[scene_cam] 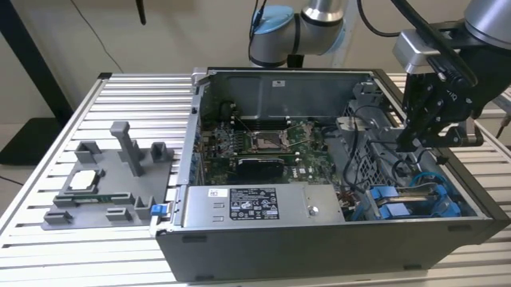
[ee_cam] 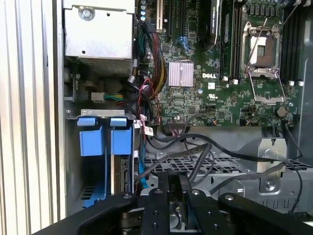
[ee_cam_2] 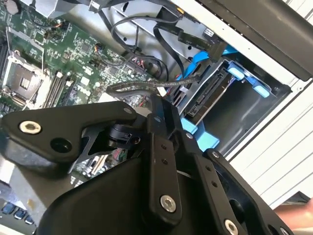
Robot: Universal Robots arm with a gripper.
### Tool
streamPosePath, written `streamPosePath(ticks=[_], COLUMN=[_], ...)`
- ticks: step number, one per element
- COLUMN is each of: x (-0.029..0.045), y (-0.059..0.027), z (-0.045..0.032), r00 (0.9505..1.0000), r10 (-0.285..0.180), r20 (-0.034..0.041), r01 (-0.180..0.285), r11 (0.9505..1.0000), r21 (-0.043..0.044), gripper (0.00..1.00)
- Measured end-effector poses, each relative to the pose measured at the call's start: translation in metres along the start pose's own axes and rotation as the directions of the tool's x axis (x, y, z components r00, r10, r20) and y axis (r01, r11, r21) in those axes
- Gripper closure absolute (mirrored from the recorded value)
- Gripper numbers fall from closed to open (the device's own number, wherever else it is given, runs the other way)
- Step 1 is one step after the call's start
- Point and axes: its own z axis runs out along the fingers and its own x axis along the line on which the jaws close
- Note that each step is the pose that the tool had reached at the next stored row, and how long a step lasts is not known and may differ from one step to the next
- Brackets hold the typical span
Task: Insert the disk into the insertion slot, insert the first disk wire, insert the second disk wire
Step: 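Insert the first disk wire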
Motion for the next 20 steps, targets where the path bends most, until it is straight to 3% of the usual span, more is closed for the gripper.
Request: streamPosePath(ticks=[1, 7, 10, 17, 20], x=[0.0000, 0.0019, 0.0031, 0.0067, 0.0084], y=[0.0000, 0.0000, -0.0002, -0.0046, -0.0094], z=[0.0000, 0.0000, 0.0010, 0.0031, 0.0034], r00=[1.0000, 0.9994, 0.9990, 0.9983, 0.9979], r10=[0.000, 0.001, 0.003, 0.006, 0.007], r20=[-0.0015, -0.0336, -0.0457, -0.0576, -0.0637], r01=[0.000, -0.001, -0.003, -0.006, -0.007], r11=[1.0000, 1.0000, 1.0000, 1.0000, 1.0000], r21=[0.0000, -0.0017, -0.0016, -0.0013, -0.0066], gripper=[1.00, 1.00, 1.00, 1.00, 1.00])
